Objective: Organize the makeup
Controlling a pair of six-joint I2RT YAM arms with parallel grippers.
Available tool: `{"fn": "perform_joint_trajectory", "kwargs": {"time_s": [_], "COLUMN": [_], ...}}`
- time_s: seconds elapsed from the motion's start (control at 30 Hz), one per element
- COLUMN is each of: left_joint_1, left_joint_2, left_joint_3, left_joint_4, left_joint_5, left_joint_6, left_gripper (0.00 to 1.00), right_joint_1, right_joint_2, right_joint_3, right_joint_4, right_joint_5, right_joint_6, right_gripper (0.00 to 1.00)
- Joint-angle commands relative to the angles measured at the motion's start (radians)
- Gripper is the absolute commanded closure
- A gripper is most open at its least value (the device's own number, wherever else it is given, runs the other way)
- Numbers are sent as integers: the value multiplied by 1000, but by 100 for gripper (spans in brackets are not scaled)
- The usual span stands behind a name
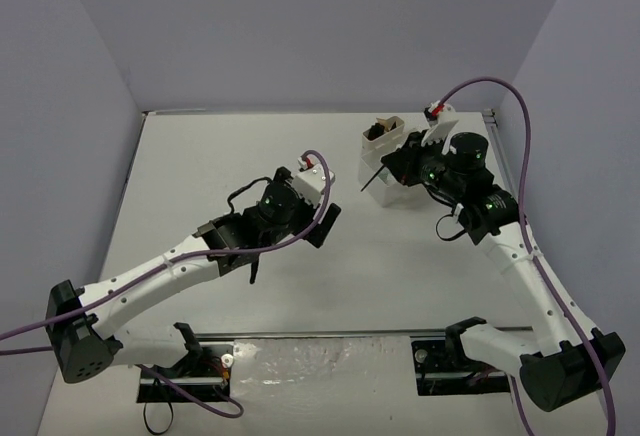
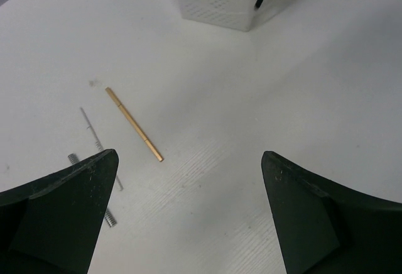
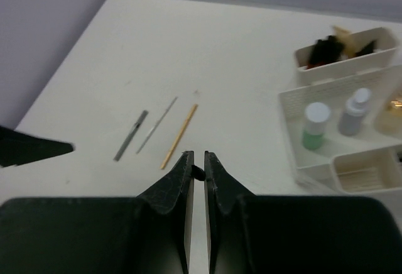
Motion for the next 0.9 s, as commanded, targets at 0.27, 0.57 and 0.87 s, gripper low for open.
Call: {"fn": "perform_joint_trajectory", "kwargs": {"time_s": [0.27, 0.57, 0.87], "left_joint_1": [470, 599, 628], "left_joint_2": [-128, -192, -191], "left_joint_3": [32, -101, -114], "left_joint_4": [-366, -318, -319], "left_joint_5": [26, 89, 132], "left_joint_6": [-215, -179, -178], "left_gripper": [3, 3, 3], "right_joint_1": [-171, -229, -255], "right_joint_2": [116, 247, 338], "right_joint_3": [136, 132, 104], "right_joint_4": [87, 183, 232], "right_joint_5": [578, 581, 468], "right_joint_6": [-126, -116, -75], "right_gripper": [100, 100, 100]}}
